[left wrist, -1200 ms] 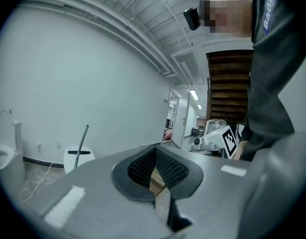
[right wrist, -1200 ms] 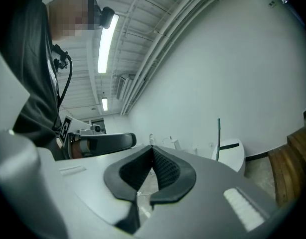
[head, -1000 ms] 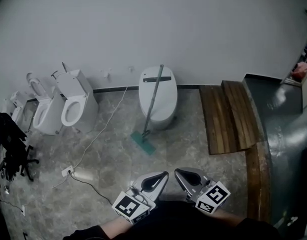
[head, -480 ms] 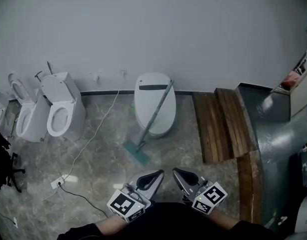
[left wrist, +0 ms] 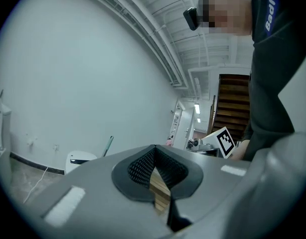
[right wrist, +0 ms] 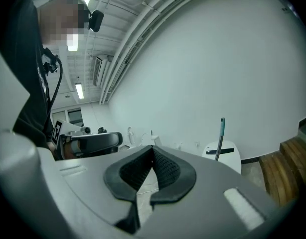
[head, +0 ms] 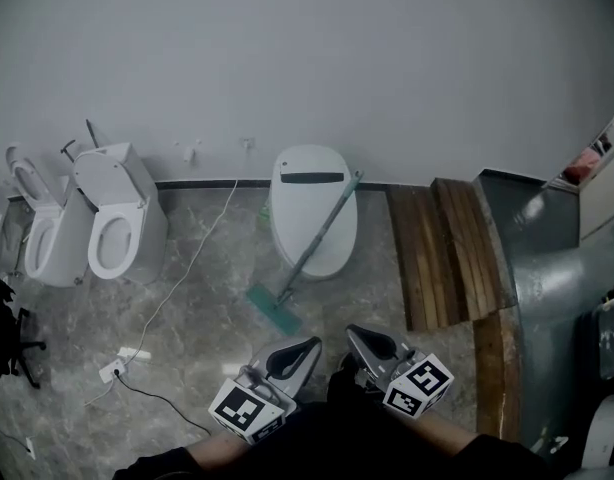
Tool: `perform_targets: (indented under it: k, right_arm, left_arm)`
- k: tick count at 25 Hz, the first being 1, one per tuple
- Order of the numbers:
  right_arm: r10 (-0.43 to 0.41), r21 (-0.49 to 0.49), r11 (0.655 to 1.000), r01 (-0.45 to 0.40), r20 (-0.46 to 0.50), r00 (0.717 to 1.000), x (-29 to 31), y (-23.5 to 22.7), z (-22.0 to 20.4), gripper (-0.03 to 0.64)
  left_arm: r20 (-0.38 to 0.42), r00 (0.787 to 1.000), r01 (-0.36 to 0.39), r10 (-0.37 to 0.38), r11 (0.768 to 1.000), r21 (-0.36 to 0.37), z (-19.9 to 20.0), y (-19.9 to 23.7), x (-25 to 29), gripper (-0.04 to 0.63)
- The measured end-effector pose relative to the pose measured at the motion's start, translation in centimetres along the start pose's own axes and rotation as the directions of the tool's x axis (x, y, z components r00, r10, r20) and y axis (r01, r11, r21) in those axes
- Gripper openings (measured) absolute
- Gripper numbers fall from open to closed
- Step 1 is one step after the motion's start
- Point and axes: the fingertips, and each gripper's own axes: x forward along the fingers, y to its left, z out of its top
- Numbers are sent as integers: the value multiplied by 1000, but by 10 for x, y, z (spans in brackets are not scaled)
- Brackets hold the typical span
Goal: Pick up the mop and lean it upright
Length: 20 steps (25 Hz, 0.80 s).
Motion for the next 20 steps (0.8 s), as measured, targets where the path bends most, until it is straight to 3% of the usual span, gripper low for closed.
perform_targets:
  k: [4,8,14,20]
  right_arm:
    - [-1,10,1000,2,-10,1000,26,-43,12,6]
    - [27,20,999,-26,-28,999,51,-94,19,14]
    - [95,38,995,-92,-84,992,88,-180,16,62]
    - [99,93,992,-84,-178,979,132,-271,-10,138]
  left_arm:
    - [-1,999,-51,51,999,3,13,23,16,18]
    - [-2,989,-149,150,988,36,25,49,37,18]
    - [-12,962,-273,274,960,70,36,76,90,19]
    - [-50,921,-380,386,920,94,36,92,129,19]
